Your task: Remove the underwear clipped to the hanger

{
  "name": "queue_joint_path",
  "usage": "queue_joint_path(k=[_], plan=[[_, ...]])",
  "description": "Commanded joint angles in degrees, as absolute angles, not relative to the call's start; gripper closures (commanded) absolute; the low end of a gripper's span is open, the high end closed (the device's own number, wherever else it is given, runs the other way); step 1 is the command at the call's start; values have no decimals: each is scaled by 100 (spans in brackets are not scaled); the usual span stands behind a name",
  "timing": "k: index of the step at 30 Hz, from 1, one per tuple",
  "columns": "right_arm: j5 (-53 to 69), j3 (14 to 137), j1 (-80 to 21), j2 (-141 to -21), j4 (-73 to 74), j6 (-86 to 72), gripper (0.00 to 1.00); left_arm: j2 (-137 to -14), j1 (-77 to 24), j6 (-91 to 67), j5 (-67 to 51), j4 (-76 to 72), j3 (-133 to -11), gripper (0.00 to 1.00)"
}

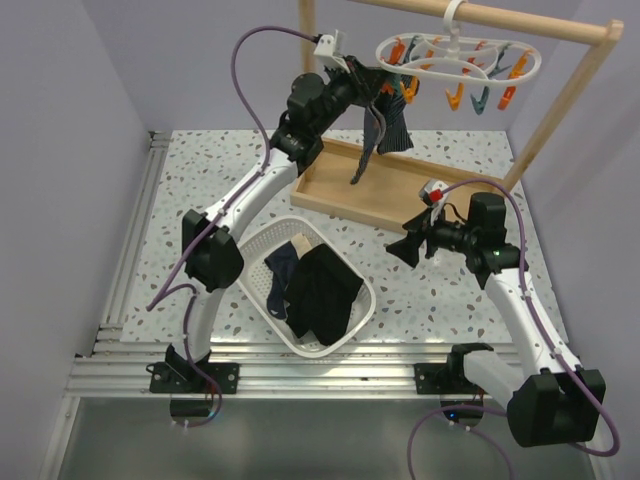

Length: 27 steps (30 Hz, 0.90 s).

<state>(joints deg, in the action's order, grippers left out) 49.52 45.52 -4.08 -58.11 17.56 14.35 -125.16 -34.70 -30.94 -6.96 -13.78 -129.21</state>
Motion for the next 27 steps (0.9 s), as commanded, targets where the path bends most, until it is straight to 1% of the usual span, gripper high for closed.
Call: queue_joint_path(k=[1, 2, 3, 5, 6, 7, 8, 9, 10, 11, 12, 16, 17, 19, 20, 23, 27], plan=[[5142, 4517, -378, -5731, 1687, 1380, 16, -12568, -3472, -3085, -642, -1599, -13148, 90], [5150, 4518, -369, -5722, 1687, 1397, 16, -12551, -3480, -3085, -642, -1608, -13148, 96], [5150, 4509, -360, -5722, 1696, 1406, 16, -12542, -3472, -3085, -633, -1617, -13140, 98], [5168, 4500, -369, -5704, 1714, 1415, 16, -12490, -3481, -3085, -624, -1626, -13131, 98], [5168, 4509, -360, -5704, 1731, 1424, 16, -12463, -3480, -3094, -624, -1643, -13087, 89], [5177, 4517, -360, -5695, 1740, 1459, 16, -12445, -3489, -3085, -624, -1661, -13061, 82], [5203, 4526, -360, -5687, 1766, 1546, 16, -12367, -3489, -3085, -633, -1687, -13017, 70], [5203, 4544, -360, -5687, 1801, 1599, 16, -12314, -3481, -3068, -633, -1705, -12895, 63], [5203, 4579, -360, -5687, 1819, 1669, 16, -12192, -3480, -3059, -633, -1757, -12815, 59], [5194, 4605, -360, -5695, 1854, 1809, 16, -12121, -3480, -3041, -642, -1784, -12727, 51], [5168, 4632, -360, -5704, 1872, 1880, 16, -12042, -3480, -2989, -633, -1819, -12535, 47], [5080, 4842, -360, -5765, 1899, 2328, 16, -11489, -3481, -2813, -563, -1951, -12024, 35], [5054, 4878, -360, -5800, 1864, 2460, 16, -11400, -3489, -2760, -545, -1960, -11928, 29], [4940, 4939, -369, -5845, 1636, 2548, 16, -11146, -3489, -2637, -519, -1942, -11699, 24], [4896, 4966, -369, -5871, 1565, 2662, 16, -11066, -3481, -2585, -519, -1916, -11620, 20], [4791, 4992, -387, -5959, 1117, 2751, 17, -10706, -3480, -2330, -554, -1863, -11286, 14], [4554, 5106, -579, -6169, 687, 2988, 19, -10161, -3481, -2040, -580, -1820, -10550, 10]])
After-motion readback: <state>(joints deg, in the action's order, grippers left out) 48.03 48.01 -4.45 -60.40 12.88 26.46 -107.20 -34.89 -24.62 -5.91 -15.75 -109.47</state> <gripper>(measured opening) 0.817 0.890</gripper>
